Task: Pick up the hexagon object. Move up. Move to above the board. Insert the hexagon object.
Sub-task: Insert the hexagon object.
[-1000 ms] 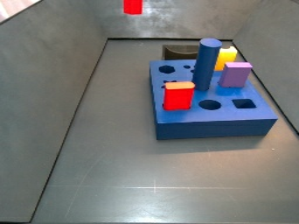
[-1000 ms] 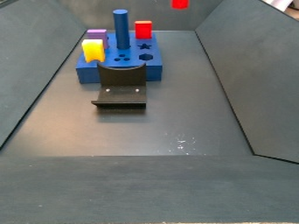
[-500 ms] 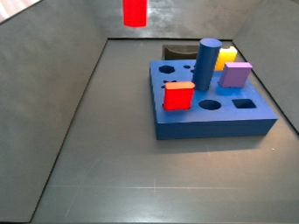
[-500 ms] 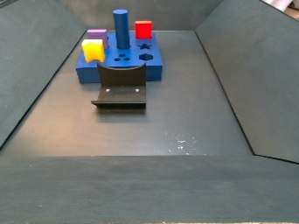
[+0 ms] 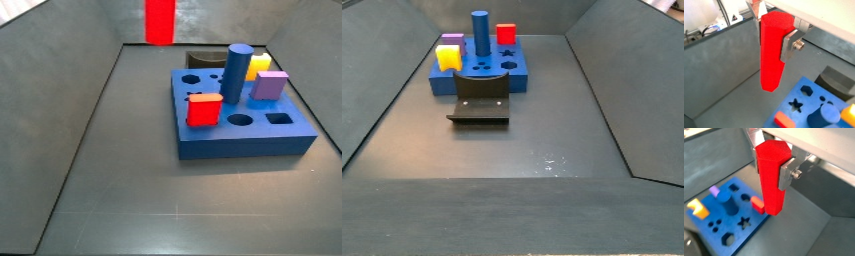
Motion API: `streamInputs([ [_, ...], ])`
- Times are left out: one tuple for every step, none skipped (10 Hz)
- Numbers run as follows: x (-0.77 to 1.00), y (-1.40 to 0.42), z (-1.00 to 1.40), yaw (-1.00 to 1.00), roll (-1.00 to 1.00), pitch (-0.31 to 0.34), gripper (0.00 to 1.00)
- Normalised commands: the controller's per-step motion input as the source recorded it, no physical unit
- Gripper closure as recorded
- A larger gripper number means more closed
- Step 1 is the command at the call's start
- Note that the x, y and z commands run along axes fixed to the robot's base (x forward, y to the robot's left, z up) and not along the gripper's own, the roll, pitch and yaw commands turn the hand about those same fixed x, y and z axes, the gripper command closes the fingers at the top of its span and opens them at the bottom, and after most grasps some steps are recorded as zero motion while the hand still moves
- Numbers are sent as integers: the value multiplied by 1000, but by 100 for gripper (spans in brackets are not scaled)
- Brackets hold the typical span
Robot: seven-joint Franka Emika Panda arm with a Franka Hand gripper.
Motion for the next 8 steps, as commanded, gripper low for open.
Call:
streamInputs([
  [189, 414, -671, 457, 231, -23, 100],
  [246, 323, -551, 457, 314, 0, 100],
  [400, 294, -554, 414, 329, 0, 100],
  [454, 369, -631, 371, 274, 0, 100],
  [449, 500, -660, 314, 226, 0, 100],
  [371, 751, -611, 71, 241, 44, 100],
  [397, 711, -637, -89, 191, 130, 100],
  [311, 663, -603, -223, 107, 159, 100],
])
